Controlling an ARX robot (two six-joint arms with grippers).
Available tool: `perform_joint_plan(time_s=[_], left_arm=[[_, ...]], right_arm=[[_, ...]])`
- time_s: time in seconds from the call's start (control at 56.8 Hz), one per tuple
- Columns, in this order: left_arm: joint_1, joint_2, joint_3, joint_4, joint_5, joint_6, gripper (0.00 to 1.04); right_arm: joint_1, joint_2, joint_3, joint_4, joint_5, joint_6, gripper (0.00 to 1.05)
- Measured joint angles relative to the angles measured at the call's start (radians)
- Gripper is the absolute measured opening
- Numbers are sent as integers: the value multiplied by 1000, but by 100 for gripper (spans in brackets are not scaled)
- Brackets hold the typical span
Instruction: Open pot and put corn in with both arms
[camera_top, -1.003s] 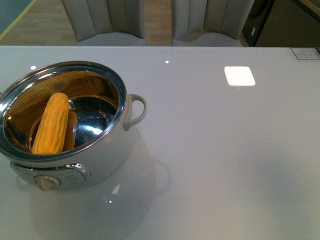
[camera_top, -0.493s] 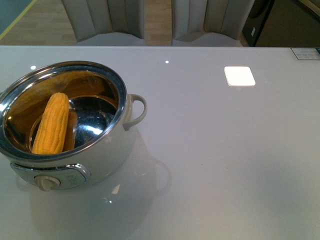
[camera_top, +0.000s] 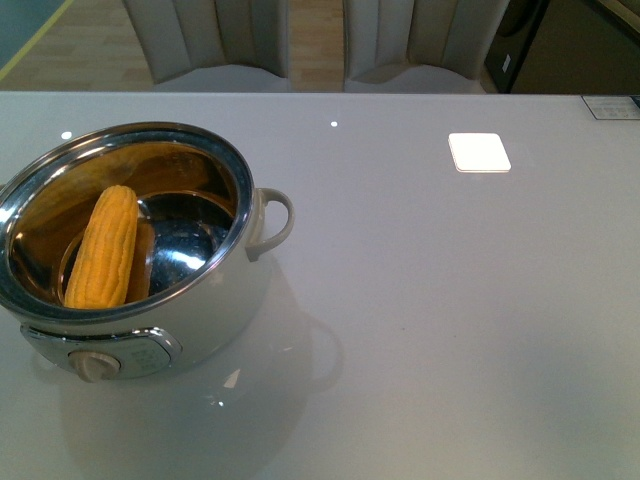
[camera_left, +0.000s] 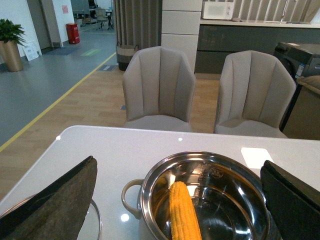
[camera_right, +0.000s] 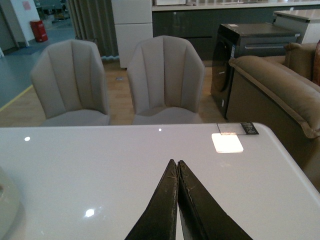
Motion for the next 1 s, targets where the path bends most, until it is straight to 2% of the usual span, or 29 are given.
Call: perform_joint_plan(time_s=[0.158,0.229,0.792,0.898,1.003], left_arm=[[0,0,0,0,0,0,98],[0,0,0,0,0,0,98],[0,0,0,0,0,0,98],[0,0,0,0,0,0,98],[0,0,0,0,0,0,98]], right_arm=[[0,-40,0,-41,0,0,2],[0,-177,0,-202,-1,0,2],[0,-209,0,-215,-1,-1,2],[0,-209,0,-215,-1,-2,26],[0,-209,0,-215,-1,-2,44]])
